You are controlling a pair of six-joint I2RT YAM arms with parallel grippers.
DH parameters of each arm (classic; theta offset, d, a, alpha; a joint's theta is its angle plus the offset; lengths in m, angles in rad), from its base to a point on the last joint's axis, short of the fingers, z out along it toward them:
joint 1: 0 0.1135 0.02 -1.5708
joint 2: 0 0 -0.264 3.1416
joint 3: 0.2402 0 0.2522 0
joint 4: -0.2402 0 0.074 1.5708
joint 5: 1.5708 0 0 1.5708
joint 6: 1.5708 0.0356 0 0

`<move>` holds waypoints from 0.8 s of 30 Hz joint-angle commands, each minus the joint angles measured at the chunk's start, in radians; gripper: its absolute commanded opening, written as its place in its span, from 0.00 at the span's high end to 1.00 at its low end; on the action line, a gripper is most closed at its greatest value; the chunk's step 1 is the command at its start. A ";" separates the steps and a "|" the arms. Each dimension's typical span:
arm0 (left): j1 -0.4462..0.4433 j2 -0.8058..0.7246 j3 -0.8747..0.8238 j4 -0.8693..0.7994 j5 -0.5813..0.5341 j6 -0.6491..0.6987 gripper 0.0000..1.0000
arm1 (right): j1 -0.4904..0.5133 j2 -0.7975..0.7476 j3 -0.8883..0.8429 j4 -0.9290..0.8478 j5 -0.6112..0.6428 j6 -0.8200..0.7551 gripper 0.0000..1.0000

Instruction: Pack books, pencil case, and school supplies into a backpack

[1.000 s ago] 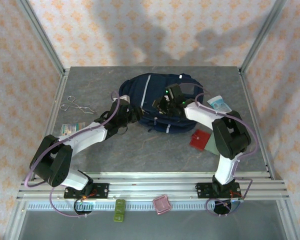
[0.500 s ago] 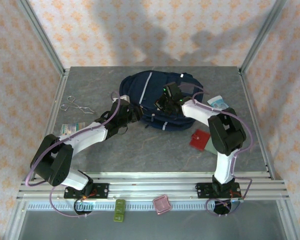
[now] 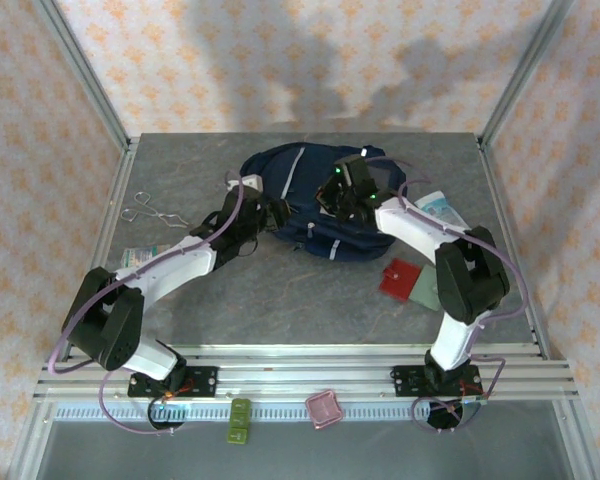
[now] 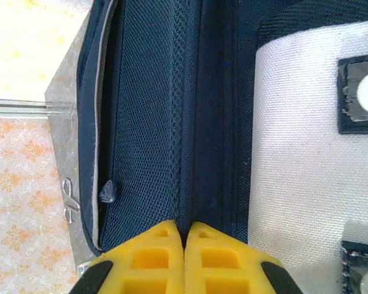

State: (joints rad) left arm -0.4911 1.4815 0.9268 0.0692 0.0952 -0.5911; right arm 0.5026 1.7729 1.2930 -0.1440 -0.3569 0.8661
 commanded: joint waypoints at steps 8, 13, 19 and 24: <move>-0.086 0.104 0.101 -0.035 -0.095 0.134 0.37 | -0.006 -0.073 0.011 0.112 -0.011 -0.009 1.00; -0.086 0.136 0.105 0.009 -0.083 0.136 0.35 | -0.006 -0.079 0.005 0.109 -0.014 -0.008 1.00; -0.086 0.221 0.147 -0.034 -0.125 0.158 0.43 | -0.005 -0.094 -0.008 0.116 -0.013 -0.007 1.00; -0.086 0.261 0.174 -0.067 -0.175 0.166 0.74 | -0.005 -0.105 -0.014 0.115 -0.010 -0.009 1.00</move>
State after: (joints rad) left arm -0.5793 1.7226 1.0668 0.0330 -0.0166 -0.4389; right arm 0.5007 1.7573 1.2762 -0.1337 -0.3637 0.8673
